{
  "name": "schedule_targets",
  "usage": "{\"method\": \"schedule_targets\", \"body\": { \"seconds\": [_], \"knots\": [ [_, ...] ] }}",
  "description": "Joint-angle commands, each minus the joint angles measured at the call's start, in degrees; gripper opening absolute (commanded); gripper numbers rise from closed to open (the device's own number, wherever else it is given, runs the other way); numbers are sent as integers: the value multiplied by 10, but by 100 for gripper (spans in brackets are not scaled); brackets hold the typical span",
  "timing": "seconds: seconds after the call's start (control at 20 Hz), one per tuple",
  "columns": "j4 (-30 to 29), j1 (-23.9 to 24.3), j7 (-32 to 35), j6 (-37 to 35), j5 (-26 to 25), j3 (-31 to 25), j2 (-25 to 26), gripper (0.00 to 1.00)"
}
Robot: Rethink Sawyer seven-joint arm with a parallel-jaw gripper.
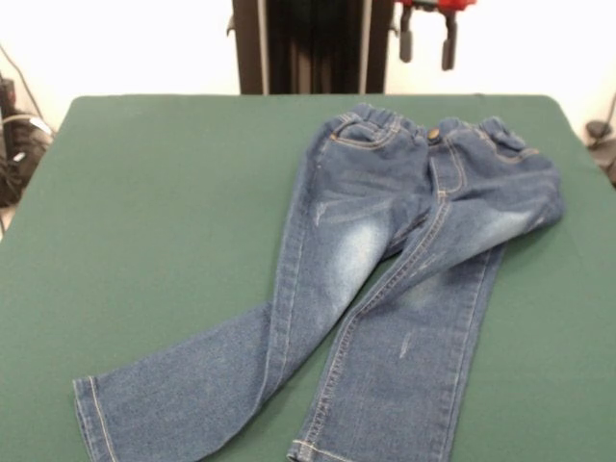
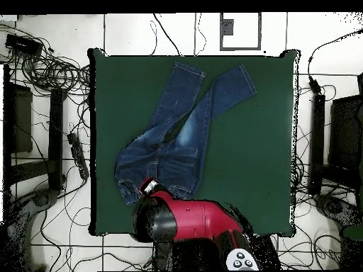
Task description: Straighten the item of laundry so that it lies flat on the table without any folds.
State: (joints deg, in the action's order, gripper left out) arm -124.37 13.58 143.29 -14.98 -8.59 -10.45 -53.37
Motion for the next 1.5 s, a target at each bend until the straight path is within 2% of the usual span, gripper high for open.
{"method": "schedule_targets", "body": {
  "seconds": [0.05, 0.3, 0.75, 1.1, 1.25, 1.5],
  "knots": [
    [111, -8, -8, -89, -21, 26, 20, 100],
    [130, 1, -9, -82, -25, 17, 44, 100],
    [194, 2, 2, 44, -56, 31, 204, 100],
    [254, -2, 6, 88, -63, 31, 297, 100],
    [262, 20, -16, 62, -62, 3, 308, 100],
    [253, 47, -38, 25, -70, -22, 289, 100]
  ]
}}
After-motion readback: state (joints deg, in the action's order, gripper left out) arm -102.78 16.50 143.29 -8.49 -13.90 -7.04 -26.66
